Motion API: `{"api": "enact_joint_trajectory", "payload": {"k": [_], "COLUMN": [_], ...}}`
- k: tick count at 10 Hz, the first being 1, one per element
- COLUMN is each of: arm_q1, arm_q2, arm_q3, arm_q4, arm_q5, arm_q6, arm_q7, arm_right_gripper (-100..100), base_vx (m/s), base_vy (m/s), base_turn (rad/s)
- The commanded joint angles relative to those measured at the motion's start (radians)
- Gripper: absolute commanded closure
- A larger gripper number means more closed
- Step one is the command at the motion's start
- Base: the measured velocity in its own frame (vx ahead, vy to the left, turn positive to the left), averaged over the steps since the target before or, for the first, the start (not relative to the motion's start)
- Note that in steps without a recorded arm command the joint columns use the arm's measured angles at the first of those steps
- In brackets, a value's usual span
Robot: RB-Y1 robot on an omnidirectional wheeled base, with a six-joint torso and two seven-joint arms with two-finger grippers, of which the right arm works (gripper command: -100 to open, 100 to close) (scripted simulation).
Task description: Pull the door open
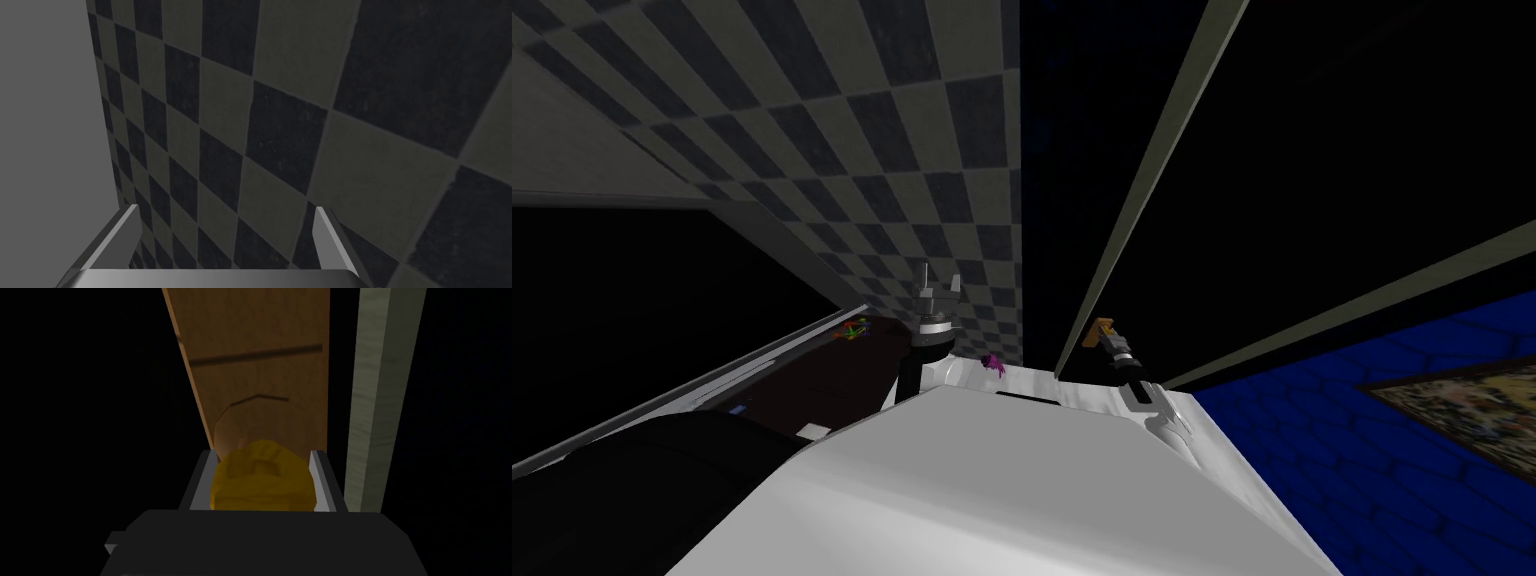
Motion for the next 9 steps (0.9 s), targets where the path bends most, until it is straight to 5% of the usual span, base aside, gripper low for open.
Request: {"api": "enact_joint_trajectory", "payload": {"k": [1,9], "arm_q1": [-0.001,-0.001], "arm_q2": [0.007,0.029], "arm_q3": [0.013,0.074], "arm_q4": [0.002,-0.019], "arm_q5": [-0.038,-0.246], "arm_q6": [-0.001,0.015], "arm_q7": [-0.036,-0.225], "arm_right_gripper": [100,100], "base_vx": [-0.096,-0.096], "base_vy": [-0.071,-0.059], "base_turn": [0.071,0.062]}}
